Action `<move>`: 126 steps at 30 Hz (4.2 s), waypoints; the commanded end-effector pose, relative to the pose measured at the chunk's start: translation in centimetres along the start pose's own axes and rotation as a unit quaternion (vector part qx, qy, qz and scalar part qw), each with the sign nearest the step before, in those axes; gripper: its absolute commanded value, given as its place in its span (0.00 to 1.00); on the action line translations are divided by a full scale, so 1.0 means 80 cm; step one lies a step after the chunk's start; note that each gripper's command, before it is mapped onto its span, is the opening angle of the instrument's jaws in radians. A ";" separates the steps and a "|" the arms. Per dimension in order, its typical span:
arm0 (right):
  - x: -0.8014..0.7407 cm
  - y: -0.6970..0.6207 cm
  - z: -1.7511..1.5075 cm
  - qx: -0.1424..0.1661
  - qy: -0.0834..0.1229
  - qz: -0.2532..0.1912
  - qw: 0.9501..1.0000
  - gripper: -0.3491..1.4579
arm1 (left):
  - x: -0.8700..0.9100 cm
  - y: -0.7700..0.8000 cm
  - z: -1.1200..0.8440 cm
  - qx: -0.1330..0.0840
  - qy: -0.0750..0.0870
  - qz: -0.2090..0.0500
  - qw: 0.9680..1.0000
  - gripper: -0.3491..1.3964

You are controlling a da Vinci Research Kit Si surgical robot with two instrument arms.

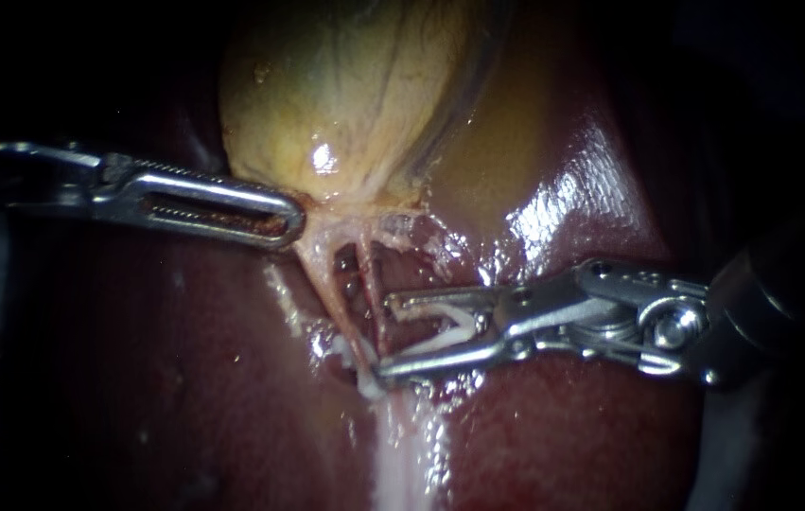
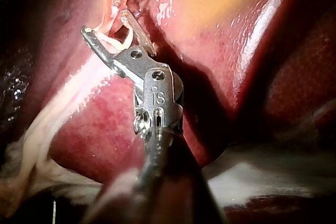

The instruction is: Clipping third clip left tube

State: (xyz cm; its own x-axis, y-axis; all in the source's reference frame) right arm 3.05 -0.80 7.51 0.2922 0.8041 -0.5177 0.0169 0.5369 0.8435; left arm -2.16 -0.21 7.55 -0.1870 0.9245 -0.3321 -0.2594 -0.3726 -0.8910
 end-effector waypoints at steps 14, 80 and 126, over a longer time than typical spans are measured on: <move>0.0003 -0.0008 0.0010 0.006 -0.003 0.000 1.000 0.47 | 0.0000 0.0000 0.0000 0.000 0.000 0.000 1.000 0.00; -0.0004 0.0025 0.0088 -0.017 -0.011 -0.007 1.000 0.47 | 0.0000 0.0003 0.0002 0.000 0.000 0.000 1.000 0.00; 0.0018 0.0048 0.0124 0.058 -0.006 -0.003 0.998 0.45 | 0.0001 0.0002 0.0012 0.000 0.000 0.000 1.000 0.00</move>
State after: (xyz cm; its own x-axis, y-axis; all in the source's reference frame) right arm 4.04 -0.71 7.90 0.3013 0.7984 -0.5214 0.1314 0.5069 0.8520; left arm -2.26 -0.22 7.57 -0.1875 0.9244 -0.3321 -0.2581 -0.3726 -0.8914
